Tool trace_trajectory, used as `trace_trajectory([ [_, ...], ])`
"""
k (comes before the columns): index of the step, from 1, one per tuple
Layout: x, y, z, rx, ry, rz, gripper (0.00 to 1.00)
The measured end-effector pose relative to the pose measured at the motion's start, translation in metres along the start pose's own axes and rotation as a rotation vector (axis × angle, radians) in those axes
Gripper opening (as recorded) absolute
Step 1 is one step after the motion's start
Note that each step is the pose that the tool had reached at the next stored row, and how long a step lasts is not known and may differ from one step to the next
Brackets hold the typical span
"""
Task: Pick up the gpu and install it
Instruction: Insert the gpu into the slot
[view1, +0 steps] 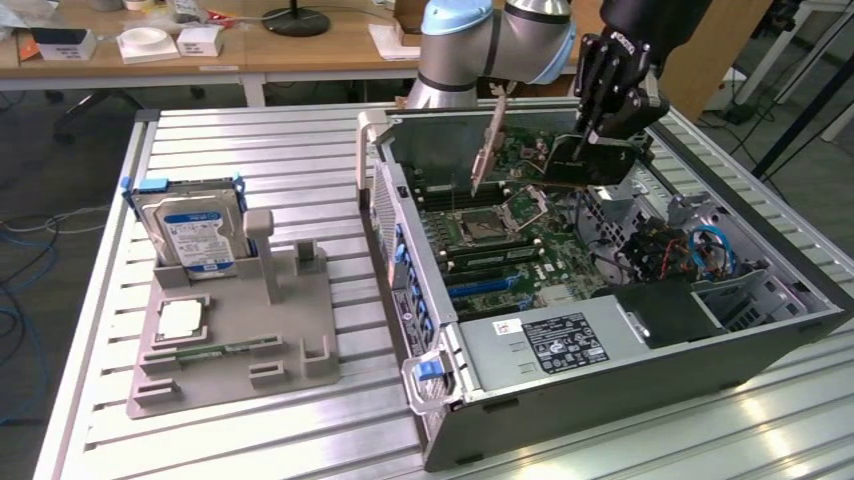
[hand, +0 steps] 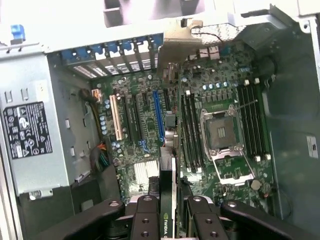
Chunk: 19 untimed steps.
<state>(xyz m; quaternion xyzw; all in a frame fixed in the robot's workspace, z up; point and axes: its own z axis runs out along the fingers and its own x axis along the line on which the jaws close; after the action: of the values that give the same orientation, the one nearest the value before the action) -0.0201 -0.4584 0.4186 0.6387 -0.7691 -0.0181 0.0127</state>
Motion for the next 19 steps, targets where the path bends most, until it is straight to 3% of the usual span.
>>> trace_trajectory([
  [19, -0.0001, 0.0000, 0.0010, -0.0008, 0.0112, -0.253, 0.26],
])
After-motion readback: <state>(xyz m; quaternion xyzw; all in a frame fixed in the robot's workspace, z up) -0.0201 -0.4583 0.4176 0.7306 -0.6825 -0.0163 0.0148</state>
